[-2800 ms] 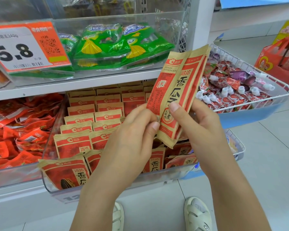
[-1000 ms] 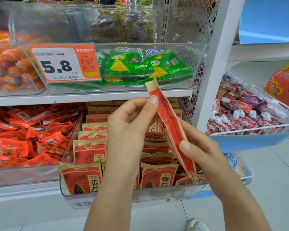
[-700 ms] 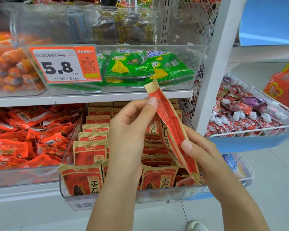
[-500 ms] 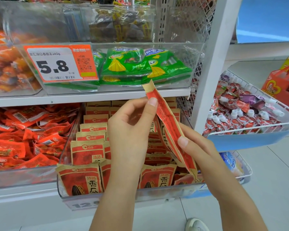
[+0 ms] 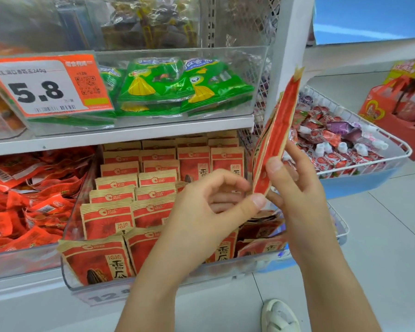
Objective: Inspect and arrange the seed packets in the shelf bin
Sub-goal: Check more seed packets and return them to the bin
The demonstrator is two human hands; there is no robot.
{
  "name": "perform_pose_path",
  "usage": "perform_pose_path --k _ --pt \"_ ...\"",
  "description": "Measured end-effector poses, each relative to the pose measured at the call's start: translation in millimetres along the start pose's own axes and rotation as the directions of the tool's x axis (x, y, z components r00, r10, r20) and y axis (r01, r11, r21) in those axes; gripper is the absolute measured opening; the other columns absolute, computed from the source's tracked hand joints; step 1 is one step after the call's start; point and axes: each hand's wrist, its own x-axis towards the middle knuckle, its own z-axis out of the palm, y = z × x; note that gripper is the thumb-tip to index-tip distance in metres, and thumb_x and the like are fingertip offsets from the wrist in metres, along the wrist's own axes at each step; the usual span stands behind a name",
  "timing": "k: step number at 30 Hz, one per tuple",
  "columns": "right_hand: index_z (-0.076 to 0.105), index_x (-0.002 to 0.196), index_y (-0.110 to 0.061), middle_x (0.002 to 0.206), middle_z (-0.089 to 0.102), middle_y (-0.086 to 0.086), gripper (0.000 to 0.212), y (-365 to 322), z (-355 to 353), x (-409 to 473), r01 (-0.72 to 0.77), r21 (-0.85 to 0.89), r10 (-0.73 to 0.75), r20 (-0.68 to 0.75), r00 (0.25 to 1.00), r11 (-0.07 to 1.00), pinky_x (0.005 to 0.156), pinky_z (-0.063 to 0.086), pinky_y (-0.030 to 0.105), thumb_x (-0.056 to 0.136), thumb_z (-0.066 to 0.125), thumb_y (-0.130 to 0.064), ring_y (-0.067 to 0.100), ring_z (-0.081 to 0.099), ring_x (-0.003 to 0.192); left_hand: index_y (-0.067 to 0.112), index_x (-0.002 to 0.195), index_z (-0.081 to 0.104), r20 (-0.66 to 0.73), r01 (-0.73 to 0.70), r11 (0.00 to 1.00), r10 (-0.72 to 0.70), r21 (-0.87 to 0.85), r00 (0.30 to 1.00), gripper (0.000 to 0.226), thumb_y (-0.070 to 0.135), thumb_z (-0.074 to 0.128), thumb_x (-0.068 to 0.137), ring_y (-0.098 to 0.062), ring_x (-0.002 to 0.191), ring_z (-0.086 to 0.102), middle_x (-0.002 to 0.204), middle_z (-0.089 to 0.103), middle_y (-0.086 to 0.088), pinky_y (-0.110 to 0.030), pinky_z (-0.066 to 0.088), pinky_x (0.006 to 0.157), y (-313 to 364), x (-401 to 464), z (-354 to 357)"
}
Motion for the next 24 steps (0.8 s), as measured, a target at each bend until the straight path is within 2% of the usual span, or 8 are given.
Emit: perform_pose_path --k 3,7,11,13,16,21,24 --pt "0.053 0.118 -0.046 0.103 0.071 -0.01 0.049 -1.7 0.4 -0.6 0.01 -0.027 -0.01 -0.032 0.999 1.0 0.068 0.052 0.015 0.07 0.066 -0.046 0.002 0.07 0.087 0.021 0.086 0.069 0.012 0.005 1.0 -0.005 0.0 1.0 0.017 0.034 0.072 0.075 -0.005 0.081 0.071 0.086 0.074 0.007 -0.017 0.055 0.076 -0.6 -1.1 0.6" --pt "0.051 0.118 -0.047 0.106 0.07 -0.007 0.049 -0.9 1.1 -0.3 0.011 -0.043 -0.012 -0.04 0.999 0.999 0.07 0.054 0.017 0.071 0.066 -0.047 0.002 0.07 0.089 0.016 0.085 0.069 0.021 -0.007 1.0 0.008 -0.028 1.0 0.003 0.018 0.068 0.087 -0.005 0.079 0.071 0.081 0.075 0.005 -0.013 0.052 0.073 1.1 -1.3 -1.3" --pt "0.051 0.119 -0.05 0.112 0.07 -0.005 0.061 1.2 1.7 0.6 0.015 -0.082 -0.019 -0.052 0.998 0.997 0.073 0.054 0.02 0.063 0.071 -0.059 0.003 0.069 0.095 0.02 0.083 0.067 0.021 -0.032 0.999 0.032 0.002 0.999 0.007 0.019 0.064 0.09 0.001 0.075 0.069 0.074 0.074 0.01 -0.007 0.047 0.069 1.9 -2.2 -0.1" --pt "0.051 0.12 -0.049 0.113 0.07 -0.004 0.058 1.3 1.1 0.6 0.008 -0.087 -0.013 -0.054 0.998 0.996 0.072 0.054 0.021 0.066 0.072 -0.055 0.003 0.069 0.095 0.021 0.083 0.067 0.017 -0.036 0.999 0.036 0.022 0.999 0.009 0.02 0.062 0.091 0.002 0.075 0.069 0.073 0.073 0.012 -0.008 0.048 0.069 0.9 -1.8 -0.5" --pt "0.051 0.121 -0.045 0.112 0.069 0.0 0.054 0.5 0.9 0.6 0.002 -0.074 -0.005 -0.041 0.999 0.997 0.071 0.055 0.017 0.07 0.067 -0.048 0.003 0.07 0.091 0.022 0.082 0.067 0.015 -0.036 0.998 0.036 0.047 0.999 0.012 0.019 0.061 0.092 -0.003 0.077 0.07 0.075 0.074 0.009 -0.016 0.054 0.075 -1.1 -0.2 -1.7" --pt "0.051 0.134 -0.034 0.112 0.07 0.003 0.064 0.2 2.4 0.2 -0.014 -0.044 0.014 -0.001 1.0 0.999 0.071 0.054 0.015 0.072 0.066 -0.042 0.004 0.071 0.091 0.02 0.08 0.069 -0.027 -0.035 0.999 0.035 0.031 0.999 0.018 0.01 0.06 0.092 -0.007 0.077 0.072 0.075 0.075 0.006 -0.02 0.057 0.076 -3.9 1.7 -1.4" --pt "0.051 0.136 -0.034 0.112 0.07 0.002 0.066 1.1 3.4 1.6 -0.02 -0.034 0.02 0.0 1.0 0.999 0.073 0.055 0.016 0.073 0.067 -0.042 0.005 0.071 0.094 0.022 0.08 0.069 -0.038 -0.037 0.998 0.039 0.054 0.999 0.019 0.011 0.06 0.093 -0.007 0.078 0.072 0.076 0.075 0.007 -0.023 0.058 0.078 -4.7 1.8 -1.6"
